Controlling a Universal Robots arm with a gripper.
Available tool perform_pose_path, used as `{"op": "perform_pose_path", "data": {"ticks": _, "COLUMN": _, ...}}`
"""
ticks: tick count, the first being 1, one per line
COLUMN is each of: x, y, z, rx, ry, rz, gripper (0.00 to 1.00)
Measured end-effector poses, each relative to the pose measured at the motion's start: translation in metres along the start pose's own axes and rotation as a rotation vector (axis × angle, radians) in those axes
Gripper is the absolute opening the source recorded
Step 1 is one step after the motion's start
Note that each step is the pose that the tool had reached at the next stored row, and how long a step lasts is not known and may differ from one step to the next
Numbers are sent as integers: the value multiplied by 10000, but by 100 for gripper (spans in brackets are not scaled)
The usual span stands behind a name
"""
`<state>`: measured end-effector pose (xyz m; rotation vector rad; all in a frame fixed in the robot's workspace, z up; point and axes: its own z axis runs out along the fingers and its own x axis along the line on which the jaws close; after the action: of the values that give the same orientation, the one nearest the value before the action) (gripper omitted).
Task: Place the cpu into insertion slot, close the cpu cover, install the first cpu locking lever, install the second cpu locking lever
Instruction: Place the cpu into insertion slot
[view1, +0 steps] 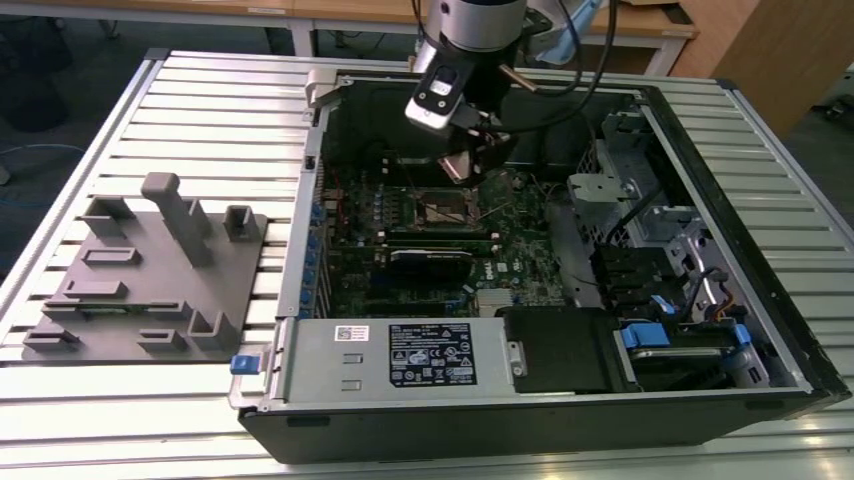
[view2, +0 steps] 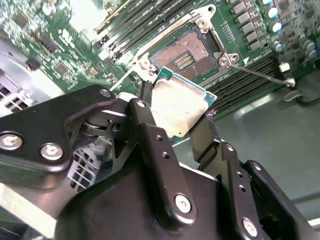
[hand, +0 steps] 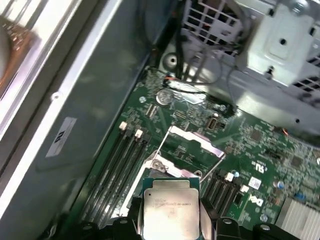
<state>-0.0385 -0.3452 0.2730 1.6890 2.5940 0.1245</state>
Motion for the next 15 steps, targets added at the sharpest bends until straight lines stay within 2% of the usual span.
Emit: {"op": "perform_pose_path", "data": {"ticks": 15, "x": 0, "y": -1, "z": 7, "rx": -19, "ry": -249, "rz": 2713, "gripper": 54}}
